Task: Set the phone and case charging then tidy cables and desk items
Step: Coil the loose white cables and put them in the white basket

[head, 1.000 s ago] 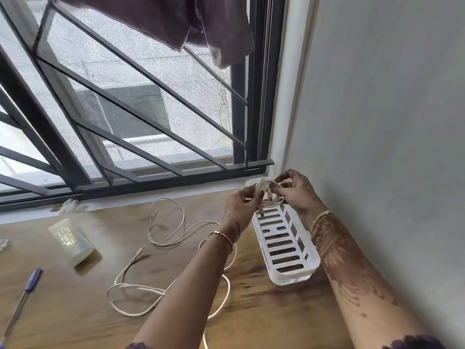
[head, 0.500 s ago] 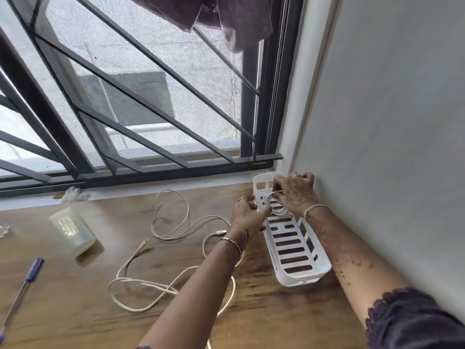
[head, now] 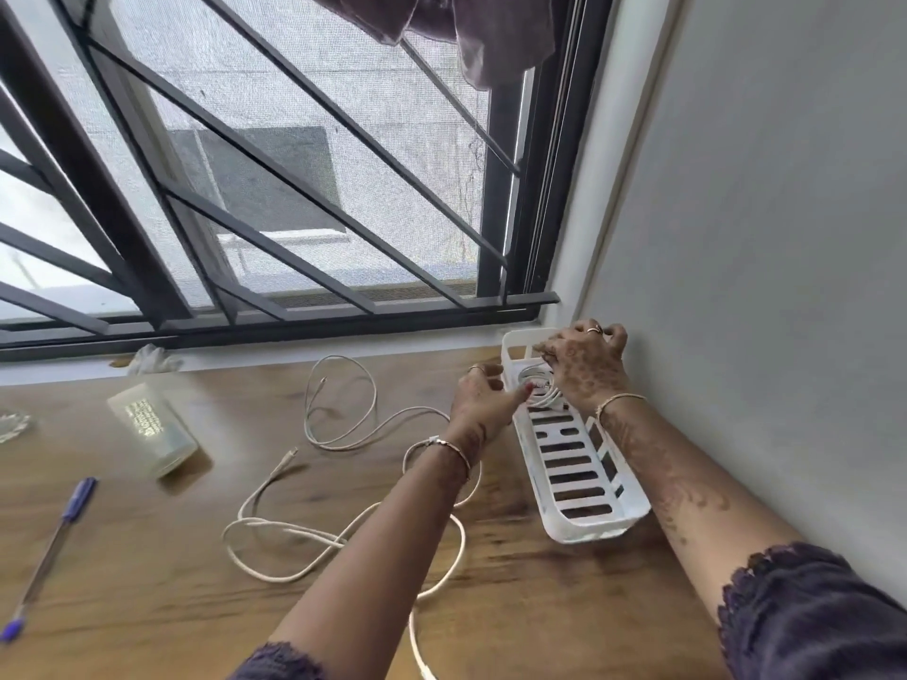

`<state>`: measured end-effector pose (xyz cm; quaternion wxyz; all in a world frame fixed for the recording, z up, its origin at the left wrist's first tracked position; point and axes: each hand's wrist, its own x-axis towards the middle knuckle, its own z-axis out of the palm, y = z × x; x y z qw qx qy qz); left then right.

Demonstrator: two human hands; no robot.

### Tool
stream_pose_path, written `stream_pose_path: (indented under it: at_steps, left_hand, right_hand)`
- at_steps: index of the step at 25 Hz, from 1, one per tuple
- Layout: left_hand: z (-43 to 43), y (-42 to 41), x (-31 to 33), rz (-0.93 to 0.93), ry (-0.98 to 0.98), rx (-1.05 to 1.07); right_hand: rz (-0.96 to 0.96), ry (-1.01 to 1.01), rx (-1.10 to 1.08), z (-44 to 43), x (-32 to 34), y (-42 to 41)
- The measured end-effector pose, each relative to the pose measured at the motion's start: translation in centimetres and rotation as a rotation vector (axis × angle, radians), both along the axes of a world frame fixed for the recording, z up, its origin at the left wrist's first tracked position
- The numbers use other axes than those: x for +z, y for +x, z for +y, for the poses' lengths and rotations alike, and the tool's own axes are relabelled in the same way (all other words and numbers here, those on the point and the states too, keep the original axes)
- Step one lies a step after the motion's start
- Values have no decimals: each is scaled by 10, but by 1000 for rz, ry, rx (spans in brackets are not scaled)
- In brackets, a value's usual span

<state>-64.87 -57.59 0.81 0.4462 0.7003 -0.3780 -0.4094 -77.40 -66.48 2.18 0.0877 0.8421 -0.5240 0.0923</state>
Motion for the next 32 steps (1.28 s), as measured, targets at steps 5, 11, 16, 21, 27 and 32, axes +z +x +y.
stream_pose_path:
  at_steps: [5, 11, 16, 21, 27, 32]
  left_hand:
    - [21, 12, 17, 11, -35, 24]
    - [67, 40, 23, 93, -77, 27]
    - [119, 75, 14, 107, -91, 27]
    - [182, 104, 11, 134, -102, 33]
    - [241, 107, -23, 308, -58, 65]
    - [262, 98, -44, 269, -13, 12]
  right_hand:
    - [-108, -65, 1, 31, 24, 0]
    - [-241, -149, 109, 101, 36, 33]
    - [-275, -95, 113, 159, 30, 62]
    - [-501, 44, 125, 217, 12, 73]
    - [-589, 269, -12, 288, -34, 54]
    - [-544, 364, -99, 302, -53, 66]
